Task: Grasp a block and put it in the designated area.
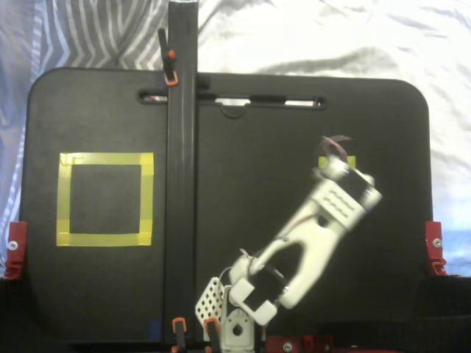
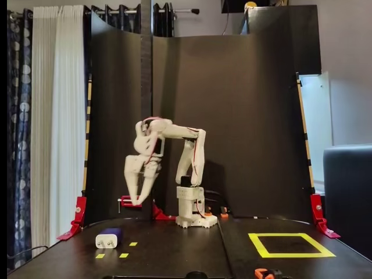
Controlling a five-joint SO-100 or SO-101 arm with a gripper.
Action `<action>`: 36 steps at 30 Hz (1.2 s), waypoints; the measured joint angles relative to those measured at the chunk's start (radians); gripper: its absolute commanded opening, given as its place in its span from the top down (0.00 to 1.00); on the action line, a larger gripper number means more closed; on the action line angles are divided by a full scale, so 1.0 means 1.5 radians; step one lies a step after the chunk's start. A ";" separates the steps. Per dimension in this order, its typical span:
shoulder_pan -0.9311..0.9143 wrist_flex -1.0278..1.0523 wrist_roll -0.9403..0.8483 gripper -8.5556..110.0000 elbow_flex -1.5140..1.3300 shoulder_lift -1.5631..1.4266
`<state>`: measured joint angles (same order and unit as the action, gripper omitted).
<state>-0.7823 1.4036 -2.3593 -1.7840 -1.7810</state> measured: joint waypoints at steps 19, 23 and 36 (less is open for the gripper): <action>-0.101 -0.071 -0.073 0.93 0.179 0.246; -0.111 -0.071 -0.081 0.93 0.200 0.272; -0.119 -0.084 -0.087 0.81 0.201 0.283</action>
<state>-0.9603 1.2778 -2.4897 -1.4818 -1.3560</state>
